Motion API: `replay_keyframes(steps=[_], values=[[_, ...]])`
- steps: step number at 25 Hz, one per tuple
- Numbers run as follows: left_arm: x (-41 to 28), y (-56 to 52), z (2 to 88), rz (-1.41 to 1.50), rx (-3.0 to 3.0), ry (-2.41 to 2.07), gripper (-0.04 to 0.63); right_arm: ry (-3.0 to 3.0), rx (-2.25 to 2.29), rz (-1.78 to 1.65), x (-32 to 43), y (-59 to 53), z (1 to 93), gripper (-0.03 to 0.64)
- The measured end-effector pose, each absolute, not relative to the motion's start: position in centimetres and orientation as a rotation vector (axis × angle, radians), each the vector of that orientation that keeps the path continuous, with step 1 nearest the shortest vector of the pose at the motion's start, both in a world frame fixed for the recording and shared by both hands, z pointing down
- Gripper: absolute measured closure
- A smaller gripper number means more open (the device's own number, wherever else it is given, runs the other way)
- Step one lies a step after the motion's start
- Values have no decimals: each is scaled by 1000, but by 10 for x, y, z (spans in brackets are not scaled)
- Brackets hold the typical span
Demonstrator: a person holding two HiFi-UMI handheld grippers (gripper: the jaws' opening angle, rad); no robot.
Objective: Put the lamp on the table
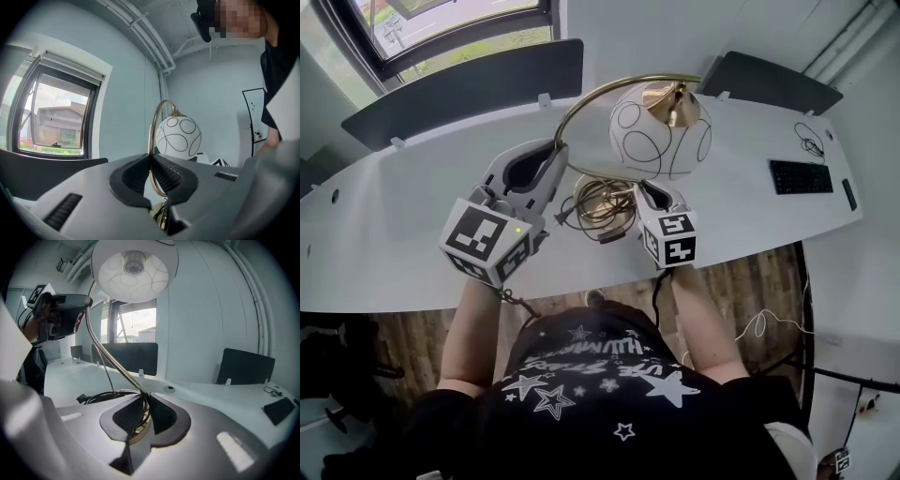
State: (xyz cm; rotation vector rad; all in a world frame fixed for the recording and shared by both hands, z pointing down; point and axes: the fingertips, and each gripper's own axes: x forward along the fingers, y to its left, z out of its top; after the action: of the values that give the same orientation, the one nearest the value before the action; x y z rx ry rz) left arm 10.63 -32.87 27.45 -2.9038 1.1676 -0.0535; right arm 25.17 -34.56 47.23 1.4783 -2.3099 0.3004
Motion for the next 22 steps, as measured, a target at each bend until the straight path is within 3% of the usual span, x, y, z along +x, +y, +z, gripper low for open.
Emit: replay_keyframes(steps=[22], values=[[156,-439,318,-153,-2910,1248,565,-2283,1472,387,302,-467,513,574]])
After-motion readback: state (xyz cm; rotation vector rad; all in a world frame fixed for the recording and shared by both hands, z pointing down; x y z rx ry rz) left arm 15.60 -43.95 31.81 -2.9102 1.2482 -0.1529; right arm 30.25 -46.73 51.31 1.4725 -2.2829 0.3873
